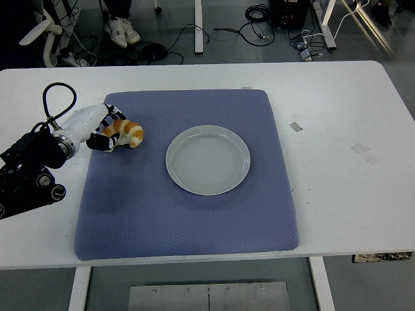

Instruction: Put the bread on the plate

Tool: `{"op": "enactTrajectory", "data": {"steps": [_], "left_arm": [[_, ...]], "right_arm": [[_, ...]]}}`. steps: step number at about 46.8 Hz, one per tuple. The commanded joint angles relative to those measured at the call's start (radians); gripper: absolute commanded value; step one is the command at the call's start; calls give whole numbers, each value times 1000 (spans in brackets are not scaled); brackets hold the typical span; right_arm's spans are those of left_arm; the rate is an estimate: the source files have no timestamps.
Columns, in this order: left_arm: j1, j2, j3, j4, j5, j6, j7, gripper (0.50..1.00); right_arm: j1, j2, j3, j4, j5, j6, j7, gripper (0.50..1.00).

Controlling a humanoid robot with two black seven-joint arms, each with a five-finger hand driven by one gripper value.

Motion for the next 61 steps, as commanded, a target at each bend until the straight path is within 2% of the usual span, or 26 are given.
{"op": "enactTrajectory", "data": {"steps": [1, 23, 26, 27, 33, 45, 55, 61], "left_arm": [[-2, 0, -4, 0, -4, -1, -13, 511], [-10, 0, -15, -3, -24, 2, -32, 552], [-11, 0, -15, -4, -24, 0, -38, 537], [-11, 0, -15, -8, -29, -4, -47, 500], [-16, 0, -18, -12, -75, -30, -88, 500], [-33, -1, -45, -20, -82, -32, -88, 500], [-102, -15, -45, -29, -95, -56, -84, 500], [-149, -50, -41, -35, -95, -76, -81, 501]], "right_arm": [[0, 0, 0, 0, 0, 0, 0, 1000], [0, 0, 0, 0, 0, 0, 0, 1000], [0, 0, 0, 0, 0, 0, 0, 1000], [0, 0, 2, 0, 0, 0, 0, 1000], [0, 0, 0, 0, 0, 0, 0, 1000], [0, 0, 0, 0, 0, 0, 0, 1000], [0, 0, 0, 0, 0, 0, 0, 1000], [0, 0, 0, 0, 0, 0, 0, 1000]]}}
